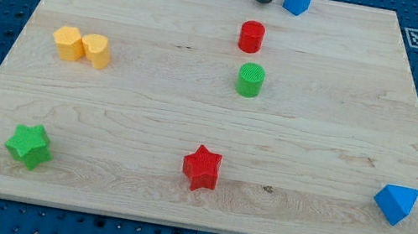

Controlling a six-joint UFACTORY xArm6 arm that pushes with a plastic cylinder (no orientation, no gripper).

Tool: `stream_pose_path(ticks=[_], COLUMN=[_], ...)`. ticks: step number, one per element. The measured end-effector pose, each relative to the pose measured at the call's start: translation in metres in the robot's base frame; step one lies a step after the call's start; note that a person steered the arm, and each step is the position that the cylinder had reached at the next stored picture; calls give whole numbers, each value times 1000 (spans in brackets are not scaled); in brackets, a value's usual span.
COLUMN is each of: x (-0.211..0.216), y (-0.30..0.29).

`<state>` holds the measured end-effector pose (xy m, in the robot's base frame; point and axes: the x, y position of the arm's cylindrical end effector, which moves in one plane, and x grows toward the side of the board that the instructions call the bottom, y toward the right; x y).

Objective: Push the blue cube to the right side of the board

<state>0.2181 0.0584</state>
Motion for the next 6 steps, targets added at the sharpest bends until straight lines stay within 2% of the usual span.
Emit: stream_pose_path(ticks=[3,6], x=[-25,0], y=[8,42])
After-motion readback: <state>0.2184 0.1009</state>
